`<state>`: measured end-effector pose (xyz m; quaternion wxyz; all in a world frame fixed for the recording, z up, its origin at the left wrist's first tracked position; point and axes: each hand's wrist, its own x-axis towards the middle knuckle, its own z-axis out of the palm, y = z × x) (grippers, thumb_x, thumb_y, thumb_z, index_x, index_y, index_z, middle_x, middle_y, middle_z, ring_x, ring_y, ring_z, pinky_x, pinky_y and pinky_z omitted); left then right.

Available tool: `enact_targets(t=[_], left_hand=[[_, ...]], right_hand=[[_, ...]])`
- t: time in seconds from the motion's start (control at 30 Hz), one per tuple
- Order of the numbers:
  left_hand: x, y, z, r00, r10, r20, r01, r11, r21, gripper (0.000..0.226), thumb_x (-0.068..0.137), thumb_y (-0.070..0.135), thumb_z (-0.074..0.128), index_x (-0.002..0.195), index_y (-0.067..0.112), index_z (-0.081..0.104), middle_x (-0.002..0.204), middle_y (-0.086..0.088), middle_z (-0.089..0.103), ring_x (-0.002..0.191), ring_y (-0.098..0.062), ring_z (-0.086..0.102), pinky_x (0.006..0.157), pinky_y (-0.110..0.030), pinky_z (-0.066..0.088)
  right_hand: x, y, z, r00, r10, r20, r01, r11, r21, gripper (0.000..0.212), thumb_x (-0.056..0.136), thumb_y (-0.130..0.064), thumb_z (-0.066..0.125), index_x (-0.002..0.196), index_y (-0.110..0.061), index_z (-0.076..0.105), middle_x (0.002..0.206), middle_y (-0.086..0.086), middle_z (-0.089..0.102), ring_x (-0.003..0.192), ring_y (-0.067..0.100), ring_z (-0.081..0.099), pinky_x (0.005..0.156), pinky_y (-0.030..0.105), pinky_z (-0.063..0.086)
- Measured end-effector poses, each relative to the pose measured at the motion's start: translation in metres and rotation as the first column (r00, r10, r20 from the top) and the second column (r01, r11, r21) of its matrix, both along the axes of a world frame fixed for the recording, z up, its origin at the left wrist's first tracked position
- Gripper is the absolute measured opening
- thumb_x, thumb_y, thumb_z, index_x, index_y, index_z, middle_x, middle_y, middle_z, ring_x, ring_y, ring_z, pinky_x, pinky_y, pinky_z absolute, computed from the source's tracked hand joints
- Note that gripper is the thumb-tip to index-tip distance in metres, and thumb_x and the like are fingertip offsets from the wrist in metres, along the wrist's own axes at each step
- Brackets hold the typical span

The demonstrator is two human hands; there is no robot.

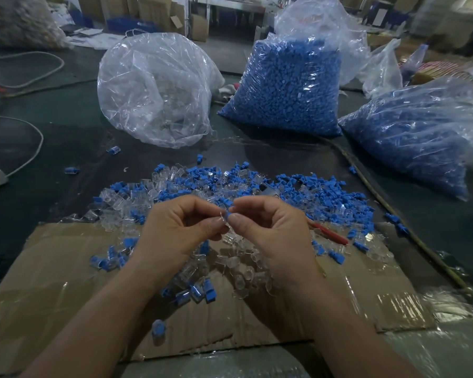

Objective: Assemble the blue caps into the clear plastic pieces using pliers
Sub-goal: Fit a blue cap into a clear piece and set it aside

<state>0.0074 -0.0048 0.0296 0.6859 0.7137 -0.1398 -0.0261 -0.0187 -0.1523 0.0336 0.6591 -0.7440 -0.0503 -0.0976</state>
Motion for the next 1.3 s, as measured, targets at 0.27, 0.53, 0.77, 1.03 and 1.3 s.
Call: enact_targets(t=[0.27,0.53,0.77,1.03,1.3], left_hand=[[0.0010,-0.0005,0.0001,1.000,0.014,-0.025,-0.015,1.000,-0.026,0.015,0.062,0.012,0.064,0.078,0.010,0.066,0.072,0.001,0.072,0.062,-0.009,0.068,0.057,-0.012,0.050],[-0.0005,-0.0021,-0.0009,1.000,0.028,0.008,-0.028,0.999,0.031,0.017,0.061,0.016,0.066,0.077,0.012,0.067,0.074,0.002,0.072,0.063,-0.010,0.068,0.057,-0.012,0.051],[0.0007,-0.0025,-0.0015,0.999,0.033,-0.019,-0.033,0.999,0.015,0.015,0.059,0.016,0.064,0.074,0.013,0.066,0.071,0.002,0.072,0.062,-0.010,0.068,0.056,-0.013,0.051],[-0.0001,-0.0026,-0.0002,1.000,0.023,0.001,-0.023,0.998,0.055,0.015,0.059,0.019,0.066,0.073,0.015,0.067,0.073,0.002,0.072,0.063,-0.010,0.068,0.057,-0.013,0.051],[0.0008,-0.0009,-0.0004,0.998,0.008,-0.062,-0.011,0.999,-0.053,0.015,0.061,0.012,0.065,0.075,0.010,0.066,0.069,-0.001,0.071,0.060,-0.010,0.068,0.056,-0.013,0.050]], right_hand=[[-0.0004,0.0007,0.0000,1.000,0.029,0.009,-0.029,1.000,0.008,0.023,0.075,-0.003,0.068,0.083,-0.025,0.070,0.078,-0.010,0.071,0.078,0.008,0.067,0.068,0.018,0.053],[0.0007,0.0008,-0.0036,0.998,-0.062,0.012,0.063,0.992,-0.114,0.016,0.076,-0.014,0.071,0.080,-0.030,0.071,0.079,-0.006,0.068,0.076,0.008,0.063,0.068,0.024,0.054],[0.0009,-0.0005,-0.0033,0.999,-0.043,0.027,0.048,0.981,-0.187,0.021,0.078,-0.011,0.069,0.085,-0.031,0.069,0.081,-0.009,0.068,0.080,0.008,0.063,0.075,0.032,0.055],[-0.0009,-0.0003,-0.0025,0.999,-0.041,0.034,0.047,0.981,-0.188,0.013,0.078,-0.017,0.070,0.082,-0.029,0.070,0.079,-0.008,0.068,0.077,0.007,0.063,0.073,0.032,0.055],[-0.0001,-0.0005,-0.0043,0.996,0.007,0.086,0.002,0.994,-0.107,0.026,0.075,-0.013,0.070,0.087,-0.035,0.066,0.082,-0.021,0.068,0.082,0.001,0.065,0.070,0.014,0.051]])
